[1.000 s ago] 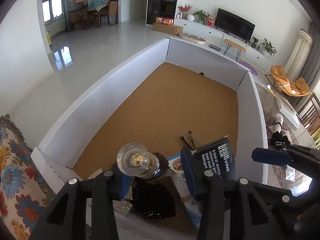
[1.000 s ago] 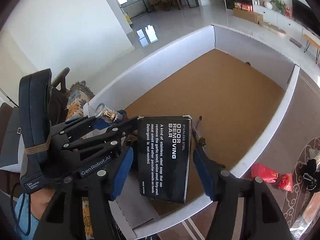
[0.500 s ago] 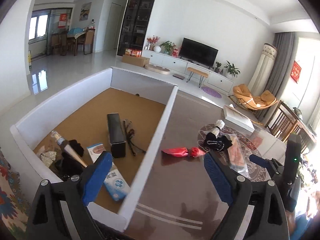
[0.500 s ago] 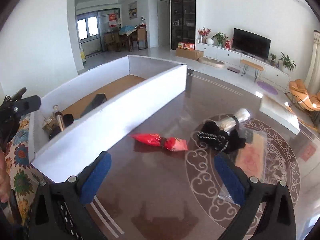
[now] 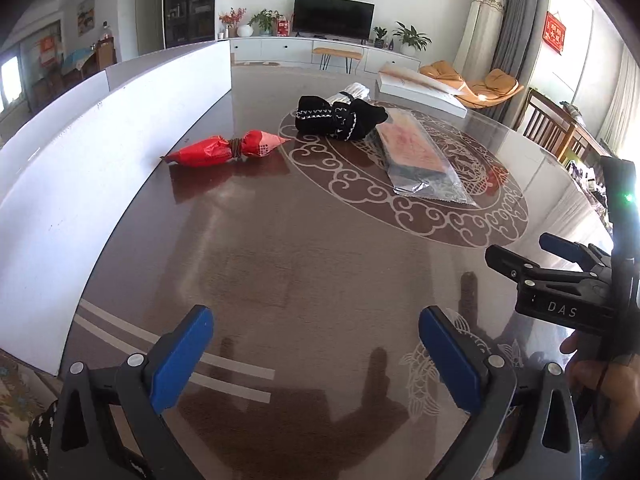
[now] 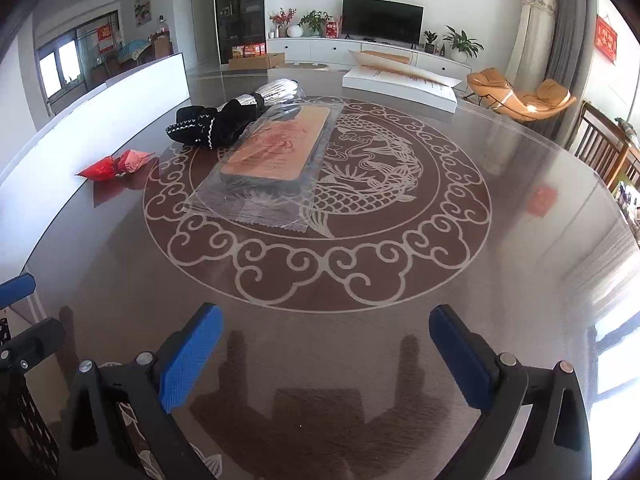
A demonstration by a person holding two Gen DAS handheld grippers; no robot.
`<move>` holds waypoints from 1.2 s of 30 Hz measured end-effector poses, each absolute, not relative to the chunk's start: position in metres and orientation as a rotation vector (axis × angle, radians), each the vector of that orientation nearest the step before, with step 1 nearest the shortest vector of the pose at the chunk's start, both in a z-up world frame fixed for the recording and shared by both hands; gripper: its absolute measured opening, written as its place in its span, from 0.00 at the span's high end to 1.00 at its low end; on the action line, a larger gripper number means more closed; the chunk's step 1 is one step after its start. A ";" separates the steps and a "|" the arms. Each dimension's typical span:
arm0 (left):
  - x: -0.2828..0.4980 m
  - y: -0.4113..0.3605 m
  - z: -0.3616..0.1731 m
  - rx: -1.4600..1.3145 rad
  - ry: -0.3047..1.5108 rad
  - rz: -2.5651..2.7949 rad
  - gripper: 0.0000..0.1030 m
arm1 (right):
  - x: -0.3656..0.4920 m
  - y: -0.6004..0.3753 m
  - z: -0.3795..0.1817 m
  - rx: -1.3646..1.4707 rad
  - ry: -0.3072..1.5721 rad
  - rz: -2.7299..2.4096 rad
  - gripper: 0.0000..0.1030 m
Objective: Organize objects
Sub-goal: 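Move both open tools back over the table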
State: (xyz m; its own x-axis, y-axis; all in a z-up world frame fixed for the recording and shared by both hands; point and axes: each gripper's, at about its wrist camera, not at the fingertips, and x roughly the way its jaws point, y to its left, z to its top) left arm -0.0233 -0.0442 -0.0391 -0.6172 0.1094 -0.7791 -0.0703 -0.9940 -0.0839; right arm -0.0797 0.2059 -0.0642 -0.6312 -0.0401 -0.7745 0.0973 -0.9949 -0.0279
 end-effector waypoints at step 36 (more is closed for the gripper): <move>-0.020 -0.041 -0.058 -1.331 0.069 2.765 0.00 | -0.090 0.199 -0.075 1.412 0.064 -2.744 0.00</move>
State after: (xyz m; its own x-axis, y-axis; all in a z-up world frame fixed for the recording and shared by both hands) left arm -0.0202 -0.0410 -0.0581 -0.6220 0.0456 -0.7817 -0.0844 -0.9964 0.0090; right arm -0.0900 0.1986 -0.0745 -0.5800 -0.0297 -0.8141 0.0678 -0.9976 -0.0119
